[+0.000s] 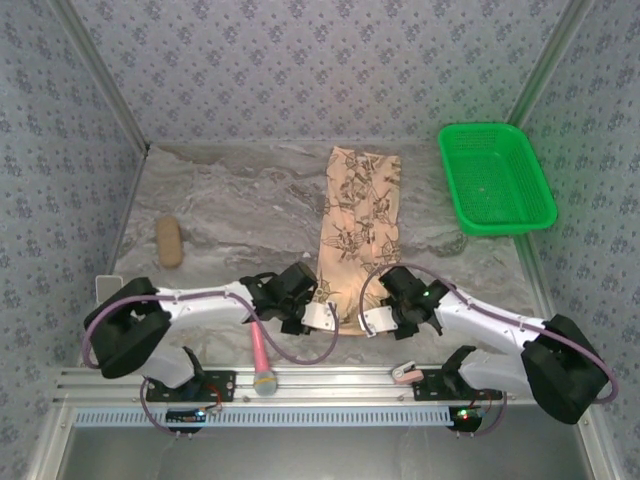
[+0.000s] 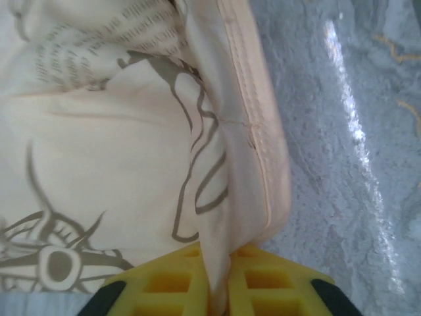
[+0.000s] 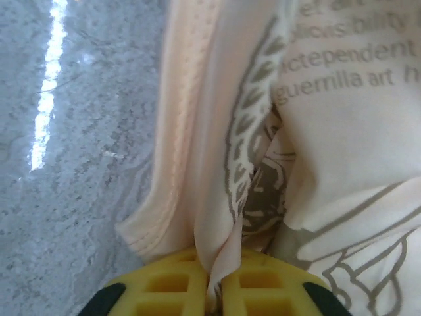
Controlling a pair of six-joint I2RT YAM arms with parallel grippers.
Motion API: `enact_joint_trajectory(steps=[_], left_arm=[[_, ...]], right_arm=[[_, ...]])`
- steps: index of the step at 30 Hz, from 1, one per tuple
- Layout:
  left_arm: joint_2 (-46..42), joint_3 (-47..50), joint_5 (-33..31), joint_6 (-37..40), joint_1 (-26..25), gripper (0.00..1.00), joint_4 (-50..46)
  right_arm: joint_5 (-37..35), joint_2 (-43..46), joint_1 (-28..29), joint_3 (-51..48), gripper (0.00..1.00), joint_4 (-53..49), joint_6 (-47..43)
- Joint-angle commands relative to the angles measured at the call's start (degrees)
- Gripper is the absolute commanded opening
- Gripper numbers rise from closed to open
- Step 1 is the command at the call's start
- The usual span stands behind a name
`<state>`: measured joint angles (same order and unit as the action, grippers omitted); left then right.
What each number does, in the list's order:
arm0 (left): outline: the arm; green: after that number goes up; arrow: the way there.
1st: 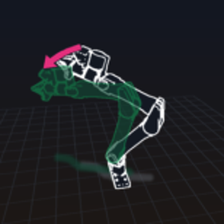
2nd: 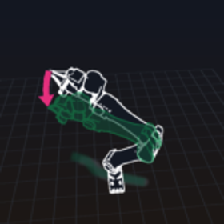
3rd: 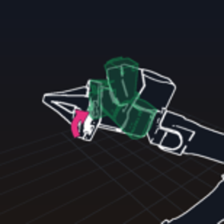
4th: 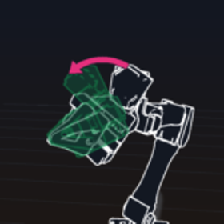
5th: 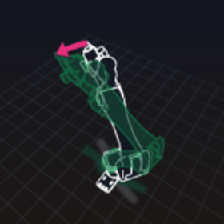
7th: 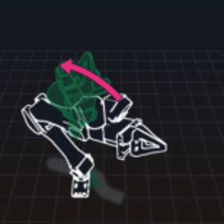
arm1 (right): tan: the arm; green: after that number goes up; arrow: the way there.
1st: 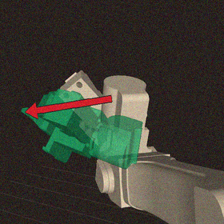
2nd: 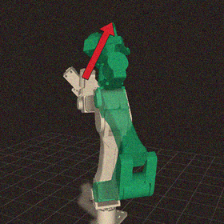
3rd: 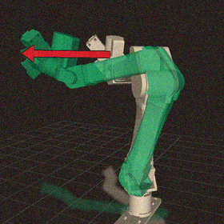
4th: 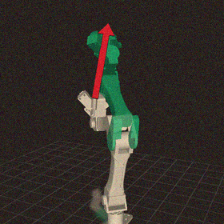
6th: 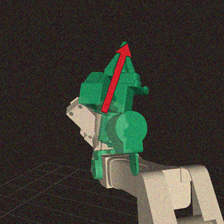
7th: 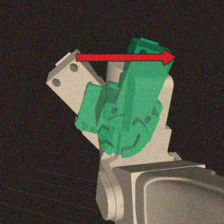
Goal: Fold the inside-out t-shirt
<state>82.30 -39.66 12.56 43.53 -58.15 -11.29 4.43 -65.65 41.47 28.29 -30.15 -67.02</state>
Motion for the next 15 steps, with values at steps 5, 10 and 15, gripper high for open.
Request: enact_joint_trajectory(steps=[5, 10, 15], left_arm=[[-11.8, -3.0, 1.9, -4.5, 0.3, 0.03, -11.8], [-19.5, -8.6, 3.4, -8.1, -1.3, 0.0, -25.6], [-23.9, -19.3, 4.5, -13.4, -4.5, 0.0, -45.9]], right_arm=[[0.9, 5.3, 4.9, 10.1, 0.04, -15.2, -2.2], [8.2, 9.2, 8.9, 18.3, 0.04, -24.1, 3.0], [15.0, 12.0, 16.7, 25.0, 0.04, -27.8, 12.3]])
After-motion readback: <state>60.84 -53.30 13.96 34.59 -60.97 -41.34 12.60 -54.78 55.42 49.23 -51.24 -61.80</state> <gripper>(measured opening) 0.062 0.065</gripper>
